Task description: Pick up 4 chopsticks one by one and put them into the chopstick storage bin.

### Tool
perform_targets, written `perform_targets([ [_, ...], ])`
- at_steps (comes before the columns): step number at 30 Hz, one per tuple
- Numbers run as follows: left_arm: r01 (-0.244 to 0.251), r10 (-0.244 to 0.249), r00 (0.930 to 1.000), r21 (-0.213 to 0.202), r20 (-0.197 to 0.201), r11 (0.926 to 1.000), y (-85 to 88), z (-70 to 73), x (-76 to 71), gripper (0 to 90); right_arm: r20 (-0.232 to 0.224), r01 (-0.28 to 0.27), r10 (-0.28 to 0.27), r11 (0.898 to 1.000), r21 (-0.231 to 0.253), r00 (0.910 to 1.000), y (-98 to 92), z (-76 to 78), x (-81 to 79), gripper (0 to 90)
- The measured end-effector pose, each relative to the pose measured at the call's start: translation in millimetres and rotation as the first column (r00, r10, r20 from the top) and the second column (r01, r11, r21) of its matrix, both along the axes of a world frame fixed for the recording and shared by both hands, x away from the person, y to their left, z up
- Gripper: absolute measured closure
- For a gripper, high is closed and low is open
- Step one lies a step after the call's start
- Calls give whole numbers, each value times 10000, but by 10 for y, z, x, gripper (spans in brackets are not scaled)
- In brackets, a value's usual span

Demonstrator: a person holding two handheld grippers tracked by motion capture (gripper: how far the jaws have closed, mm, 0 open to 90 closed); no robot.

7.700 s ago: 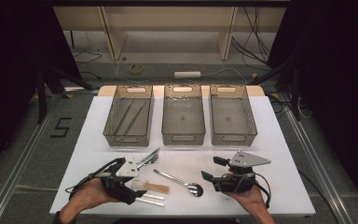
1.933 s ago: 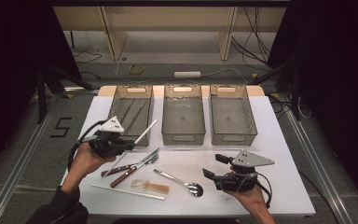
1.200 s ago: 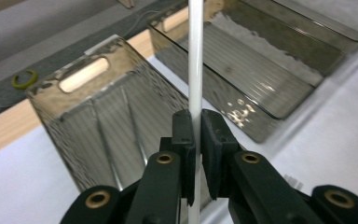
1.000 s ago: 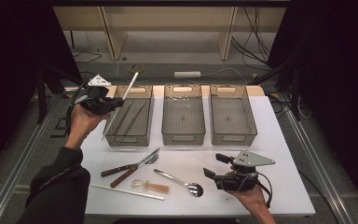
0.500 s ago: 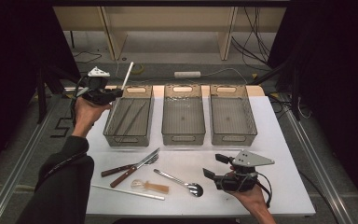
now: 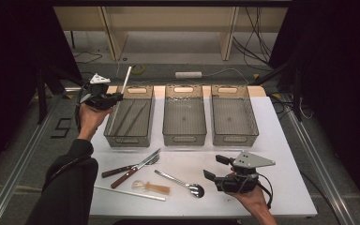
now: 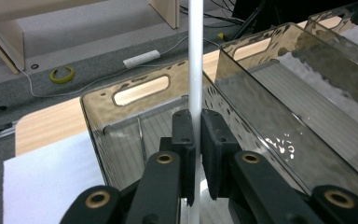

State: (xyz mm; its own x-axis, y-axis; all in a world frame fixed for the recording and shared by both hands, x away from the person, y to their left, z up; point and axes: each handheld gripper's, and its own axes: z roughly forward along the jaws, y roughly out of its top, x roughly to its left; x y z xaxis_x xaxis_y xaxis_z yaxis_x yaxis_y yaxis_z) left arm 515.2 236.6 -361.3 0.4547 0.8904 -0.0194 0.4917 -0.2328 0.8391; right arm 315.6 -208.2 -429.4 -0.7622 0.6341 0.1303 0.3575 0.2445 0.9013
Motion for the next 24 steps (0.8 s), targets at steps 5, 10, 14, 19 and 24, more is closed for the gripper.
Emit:
perform_targets([
  [5, -81, 81, 10000, -84, 25, 9999, -6, -77, 11, 835, -2, -14, 14, 10000, 23, 10000, 1, -2, 2, 289],
  [10, -125, 125, 9999, -48, 17, 9999, -19, -164, 12, 834, -12, -44, 44, 10000, -12, 10000, 11, -1, -6, 290],
  [14, -190, 190, 9998, -36, -67, 9998, -27, -270, 11, 833, -30, -57, 57, 10000, -37, 10000, 7, -10, -1, 290],
  [19, -408, 406, 9989, -114, -217, 9991, -9, -386, 19, 824, -33, -80, 79, 9999, -67, 10000, 8, -14, -3, 291],
  [24, -651, 643, 9970, -175, -431, 9977, -28, -432, 15, 736, -101, -56, 56, 10000, -13, 9999, 2, -17, 7, 293],
])
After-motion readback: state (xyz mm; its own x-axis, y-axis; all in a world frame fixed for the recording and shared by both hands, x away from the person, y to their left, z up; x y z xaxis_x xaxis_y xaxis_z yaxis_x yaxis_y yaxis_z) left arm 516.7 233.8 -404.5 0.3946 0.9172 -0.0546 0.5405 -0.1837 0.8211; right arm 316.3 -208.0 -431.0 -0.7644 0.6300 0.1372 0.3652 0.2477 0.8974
